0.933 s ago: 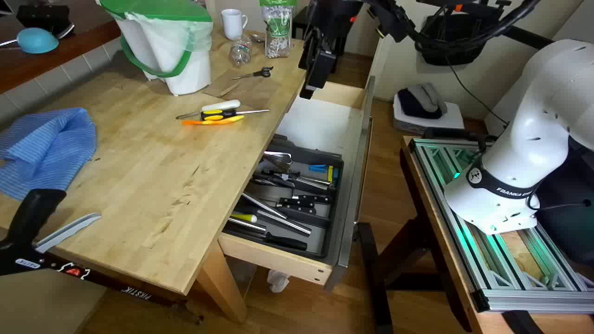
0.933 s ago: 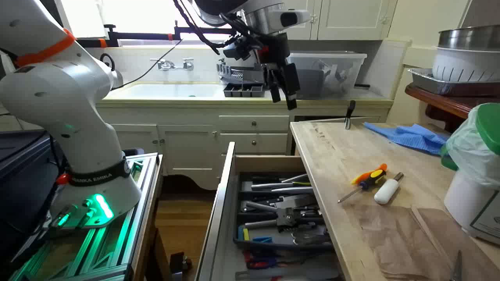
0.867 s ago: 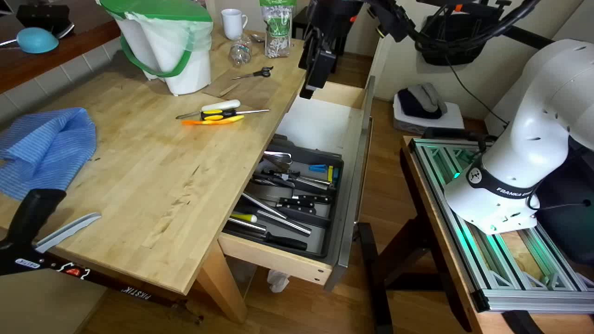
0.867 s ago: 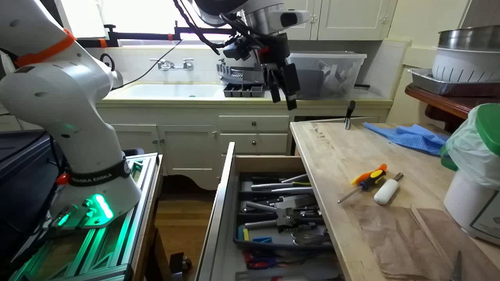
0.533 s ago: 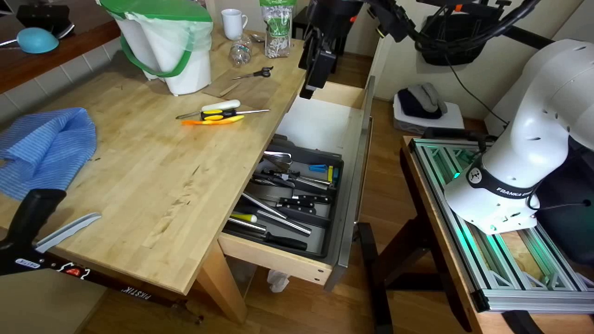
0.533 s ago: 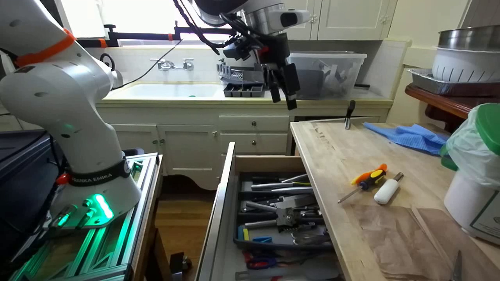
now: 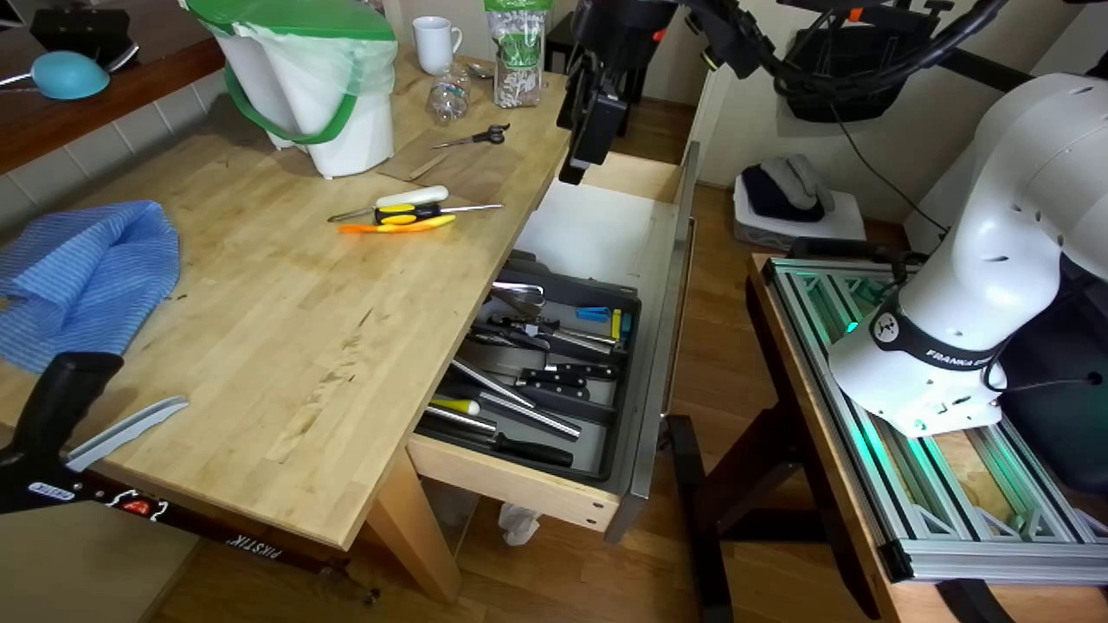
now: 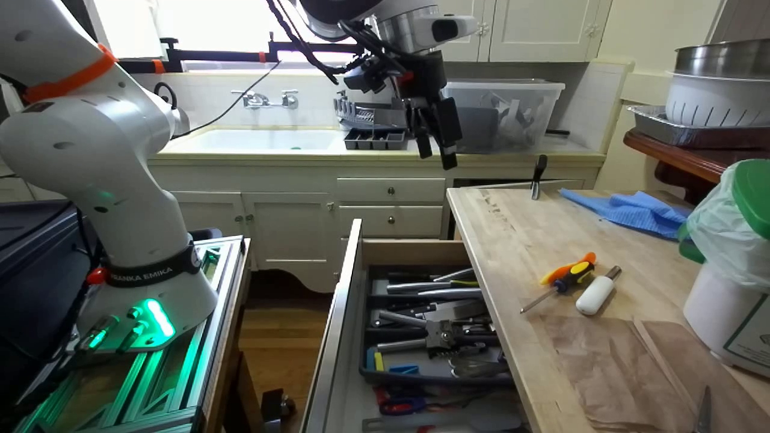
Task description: Remove the can opener from the open drawer.
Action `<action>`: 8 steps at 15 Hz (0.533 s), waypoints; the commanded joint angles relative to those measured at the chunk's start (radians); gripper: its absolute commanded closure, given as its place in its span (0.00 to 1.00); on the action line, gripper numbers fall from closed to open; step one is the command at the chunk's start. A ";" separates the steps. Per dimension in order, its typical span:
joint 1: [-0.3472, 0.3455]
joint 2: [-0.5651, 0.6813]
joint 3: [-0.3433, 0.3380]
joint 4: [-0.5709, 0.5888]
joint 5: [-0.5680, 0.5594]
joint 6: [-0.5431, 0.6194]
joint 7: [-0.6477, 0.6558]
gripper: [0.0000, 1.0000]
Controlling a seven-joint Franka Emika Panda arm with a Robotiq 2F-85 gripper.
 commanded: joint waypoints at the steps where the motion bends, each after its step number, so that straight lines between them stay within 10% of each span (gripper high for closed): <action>1: 0.002 0.000 -0.001 0.002 0.000 -0.003 0.000 0.00; 8: 0.016 0.113 -0.129 -0.161 0.241 0.283 -0.009 0.00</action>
